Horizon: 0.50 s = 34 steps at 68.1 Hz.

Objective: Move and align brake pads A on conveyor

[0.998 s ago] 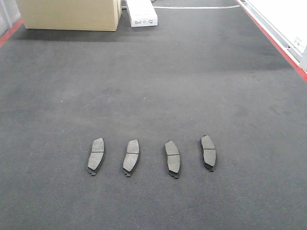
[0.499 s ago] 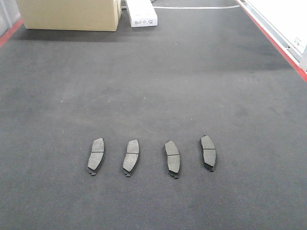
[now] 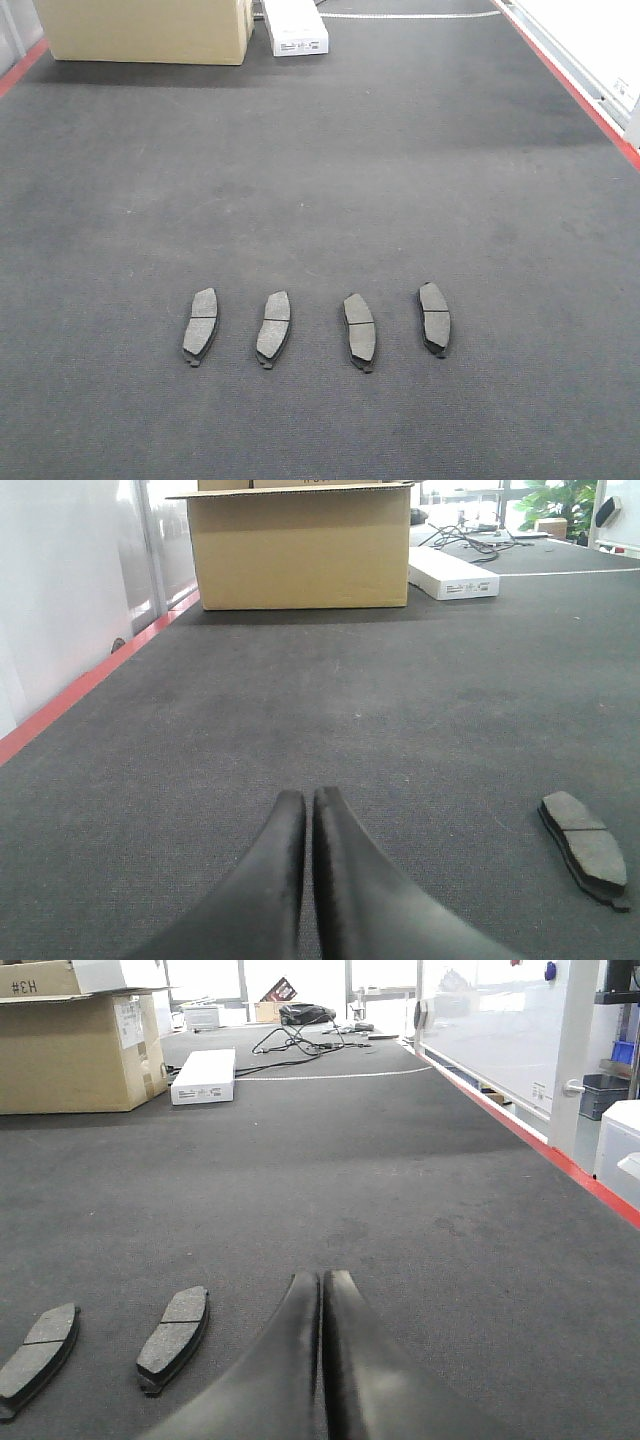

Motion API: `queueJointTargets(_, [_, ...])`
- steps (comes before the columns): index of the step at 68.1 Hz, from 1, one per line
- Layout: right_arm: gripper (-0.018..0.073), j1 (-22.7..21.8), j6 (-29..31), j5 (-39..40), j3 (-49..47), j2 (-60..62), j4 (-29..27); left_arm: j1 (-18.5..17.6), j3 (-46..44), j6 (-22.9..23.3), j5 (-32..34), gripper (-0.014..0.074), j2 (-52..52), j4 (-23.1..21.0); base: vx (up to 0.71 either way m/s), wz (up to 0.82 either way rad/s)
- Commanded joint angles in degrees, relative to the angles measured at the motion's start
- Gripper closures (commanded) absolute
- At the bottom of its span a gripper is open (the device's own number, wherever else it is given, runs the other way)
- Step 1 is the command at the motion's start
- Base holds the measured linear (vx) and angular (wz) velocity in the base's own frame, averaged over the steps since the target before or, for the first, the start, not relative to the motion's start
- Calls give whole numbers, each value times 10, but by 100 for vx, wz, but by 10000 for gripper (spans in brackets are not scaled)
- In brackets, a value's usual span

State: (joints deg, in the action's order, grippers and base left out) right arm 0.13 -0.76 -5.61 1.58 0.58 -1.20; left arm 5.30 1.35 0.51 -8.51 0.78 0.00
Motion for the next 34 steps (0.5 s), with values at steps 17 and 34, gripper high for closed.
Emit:
queueJointTargets(17, [565, -3, 4, 38, 12, 9, 0, 0, -5, 1, 44, 603, 7, 0, 0, 0])
queueJointTargets(34, [565, -3, 4, 38, 12, 9, 0, 0, -5, 1, 44, 603, 7, 0, 0, 0])
